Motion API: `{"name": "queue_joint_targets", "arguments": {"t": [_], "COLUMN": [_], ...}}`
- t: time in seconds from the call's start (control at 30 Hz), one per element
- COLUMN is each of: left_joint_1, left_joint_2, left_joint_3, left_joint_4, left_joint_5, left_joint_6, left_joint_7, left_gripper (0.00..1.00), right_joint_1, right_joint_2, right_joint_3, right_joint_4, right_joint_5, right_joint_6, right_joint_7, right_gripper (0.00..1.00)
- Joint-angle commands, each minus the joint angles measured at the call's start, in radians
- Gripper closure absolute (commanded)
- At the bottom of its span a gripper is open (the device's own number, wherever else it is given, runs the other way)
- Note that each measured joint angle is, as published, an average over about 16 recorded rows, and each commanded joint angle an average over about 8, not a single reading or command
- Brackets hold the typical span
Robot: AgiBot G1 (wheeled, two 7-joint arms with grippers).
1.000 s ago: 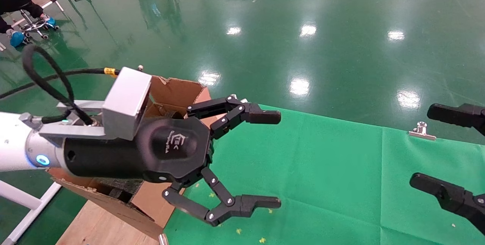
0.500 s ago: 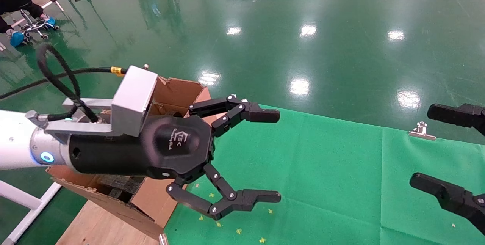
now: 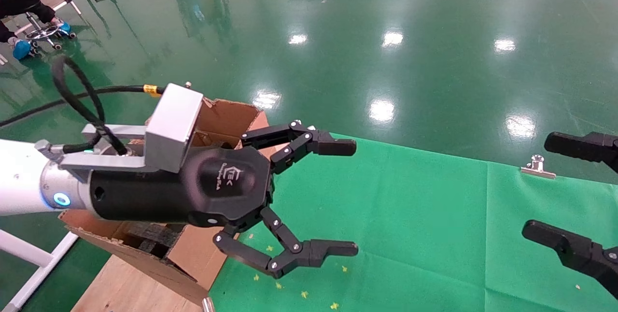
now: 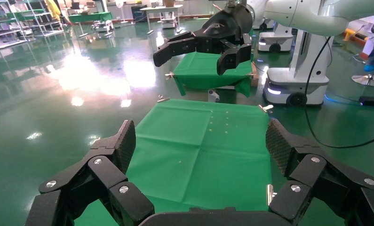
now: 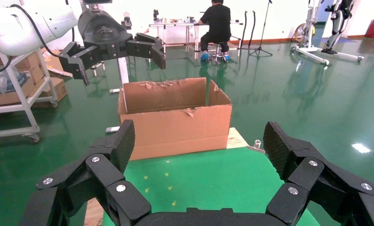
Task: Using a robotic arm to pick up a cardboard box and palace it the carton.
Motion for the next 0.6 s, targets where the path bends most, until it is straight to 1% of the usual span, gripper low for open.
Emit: {"name": "queue_joint_targets", "arguments": {"t": [0.03,0.6], "left_joint_1": [0.0,-0.002], "left_joint_2": [0.0,0.0], "left_joint_3": [0.0,0.002], "left_joint_4": [0.0,0.002], "left_joint_5": [0.0,0.001], "left_joint_6": [0.0,-0.001], "left_joint_7": [0.0,-0.001], "left_gripper": [0.0,0.0], "right_joint_1": [0.0,0.0], "right_joint_2": [0.0,0.0], "right_joint_3": [0.0,0.0], "right_joint_4": [0.0,0.0], "right_joint_5": [0.0,0.0], "right_joint_6": [0.0,0.0], "right_joint_7": [0.0,0.0], "right_gripper": [0.0,0.0]}}
